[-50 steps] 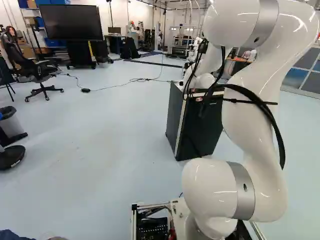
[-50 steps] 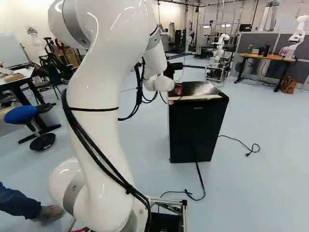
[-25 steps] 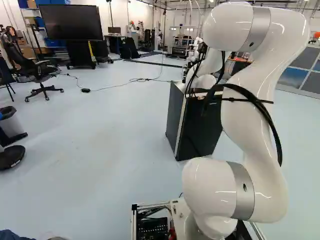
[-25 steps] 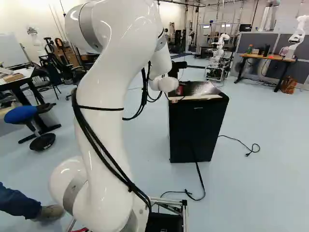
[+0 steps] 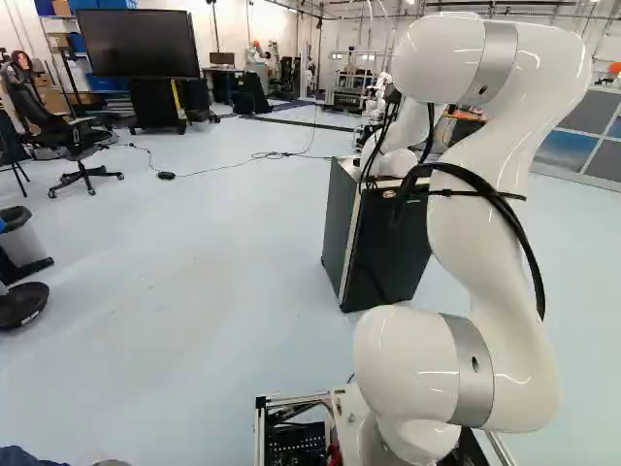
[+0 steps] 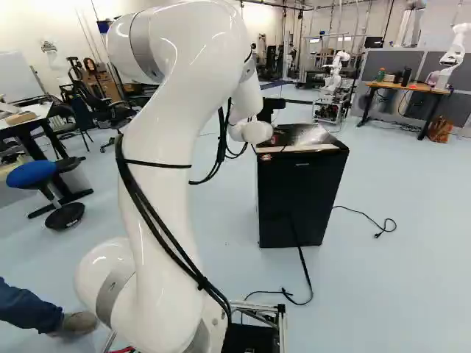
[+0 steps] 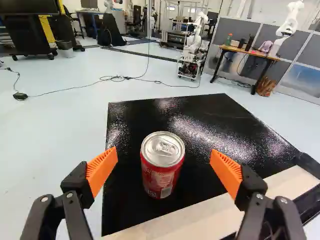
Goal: Grab a drink from the fridge
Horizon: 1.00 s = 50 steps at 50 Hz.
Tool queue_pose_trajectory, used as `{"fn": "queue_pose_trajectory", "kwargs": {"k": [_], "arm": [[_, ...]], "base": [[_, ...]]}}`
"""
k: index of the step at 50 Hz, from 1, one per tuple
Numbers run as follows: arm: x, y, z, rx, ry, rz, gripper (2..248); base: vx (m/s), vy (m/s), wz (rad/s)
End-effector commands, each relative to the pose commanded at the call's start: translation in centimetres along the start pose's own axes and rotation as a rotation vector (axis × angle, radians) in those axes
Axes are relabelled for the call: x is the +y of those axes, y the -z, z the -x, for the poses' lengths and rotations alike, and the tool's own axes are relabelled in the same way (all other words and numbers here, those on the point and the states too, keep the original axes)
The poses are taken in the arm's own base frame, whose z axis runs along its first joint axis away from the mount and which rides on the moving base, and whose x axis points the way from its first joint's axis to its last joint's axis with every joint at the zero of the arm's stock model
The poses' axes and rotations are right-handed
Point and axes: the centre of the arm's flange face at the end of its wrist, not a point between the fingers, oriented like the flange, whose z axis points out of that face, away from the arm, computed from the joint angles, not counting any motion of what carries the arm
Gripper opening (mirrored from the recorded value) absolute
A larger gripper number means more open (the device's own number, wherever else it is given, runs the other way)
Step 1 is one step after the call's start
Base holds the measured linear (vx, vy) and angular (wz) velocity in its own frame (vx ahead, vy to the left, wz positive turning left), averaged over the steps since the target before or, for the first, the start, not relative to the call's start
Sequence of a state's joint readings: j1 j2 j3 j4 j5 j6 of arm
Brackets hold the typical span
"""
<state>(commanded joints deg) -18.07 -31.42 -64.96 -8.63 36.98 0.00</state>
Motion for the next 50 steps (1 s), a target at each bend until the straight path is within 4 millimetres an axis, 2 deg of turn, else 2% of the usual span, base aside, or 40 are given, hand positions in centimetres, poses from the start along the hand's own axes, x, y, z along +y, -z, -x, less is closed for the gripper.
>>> {"fn": "queue_pose_trajectory", "kwargs": {"k": [4, 5, 9, 10, 14, 15, 20, 21, 50], "arm": [[0.0, 0.0, 0.0, 0.0, 0.0, 0.0, 247], [0.0, 0.0, 0.0, 0.0, 0.0, 0.0, 215], [0.0, 0.0, 0.0, 0.0, 0.0, 0.0, 215], [0.0, 0.0, 0.0, 0.0, 0.0, 0.0, 176], [0.0, 0.0, 0.0, 0.0, 0.0, 0.0, 176], [0.0, 0.0, 0.0, 0.0, 0.0, 0.0, 138], [0.0, 0.1, -0.3, 0.005, 0.0, 0.001, 138], [0.0, 0.2, -0.4, 0.006, 0.001, 0.001, 102], [0.3, 1.6, -3.4, 0.057, 0.005, 0.007, 98]], "base": [[0.0, 0.0, 0.0], [0.0, 0.0, 0.0], [0.0, 0.0, 0.0], [0.0, 0.0, 0.0], [0.0, 0.0, 0.0], [0.0, 0.0, 0.0], [0.0, 0.0, 0.0], [0.0, 0.0, 0.0], [0.0, 0.0, 0.0]]}}
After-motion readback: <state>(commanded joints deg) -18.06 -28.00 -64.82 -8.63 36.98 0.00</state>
